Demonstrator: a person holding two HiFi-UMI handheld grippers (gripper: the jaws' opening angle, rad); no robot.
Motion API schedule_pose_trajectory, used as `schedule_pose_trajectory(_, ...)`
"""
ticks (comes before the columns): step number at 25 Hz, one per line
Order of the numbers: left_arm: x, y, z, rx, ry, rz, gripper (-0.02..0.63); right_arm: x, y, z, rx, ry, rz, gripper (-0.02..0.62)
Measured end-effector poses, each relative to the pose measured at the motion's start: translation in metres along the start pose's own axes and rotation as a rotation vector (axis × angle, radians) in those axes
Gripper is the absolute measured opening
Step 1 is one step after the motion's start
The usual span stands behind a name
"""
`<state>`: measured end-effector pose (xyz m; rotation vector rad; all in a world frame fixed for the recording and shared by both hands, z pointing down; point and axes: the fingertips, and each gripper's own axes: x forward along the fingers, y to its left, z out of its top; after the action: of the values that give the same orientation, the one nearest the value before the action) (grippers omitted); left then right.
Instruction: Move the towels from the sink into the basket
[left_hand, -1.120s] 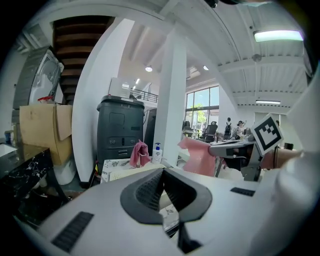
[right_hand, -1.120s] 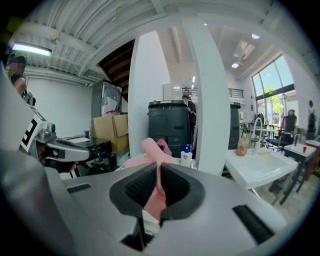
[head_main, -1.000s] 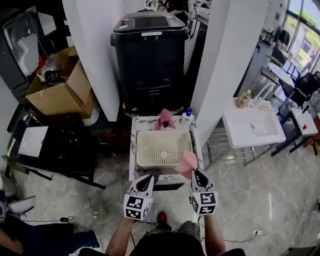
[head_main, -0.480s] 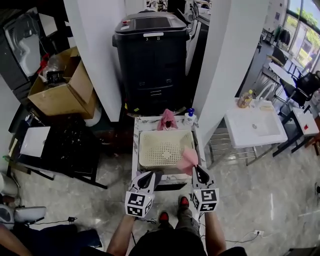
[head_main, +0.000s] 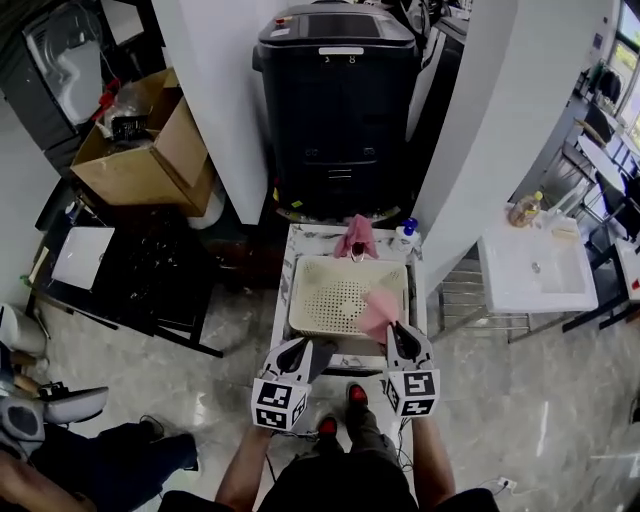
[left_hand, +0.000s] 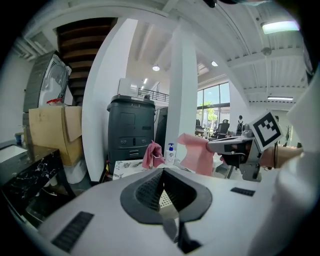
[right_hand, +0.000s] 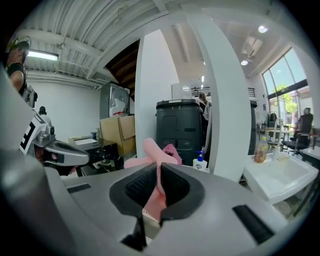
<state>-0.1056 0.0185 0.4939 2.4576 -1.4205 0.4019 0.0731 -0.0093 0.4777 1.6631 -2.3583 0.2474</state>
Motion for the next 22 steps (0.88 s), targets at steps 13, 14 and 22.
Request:
schedule_pose_trajectory(13, 0.042, 0.025, -0.021, -0.094, 0.088, 0.157, 0.008, 0.083, -0.020, -0.035, 0.001, 0.118, 0.160, 0.046)
schedule_pose_trajectory(14, 0.043, 0.027, -0.024, -0.101, 0.095, 0.168, 0.008, 0.087, -0.018, -0.040, 0.003, 0.129, 0.174, 0.046)
schedule_pose_trajectory(22, 0.057, 0.036, -0.049, -0.143, 0.142, 0.231, 0.008, 0.120, -0.005, -0.079, 0.003, 0.208, 0.274, 0.046)
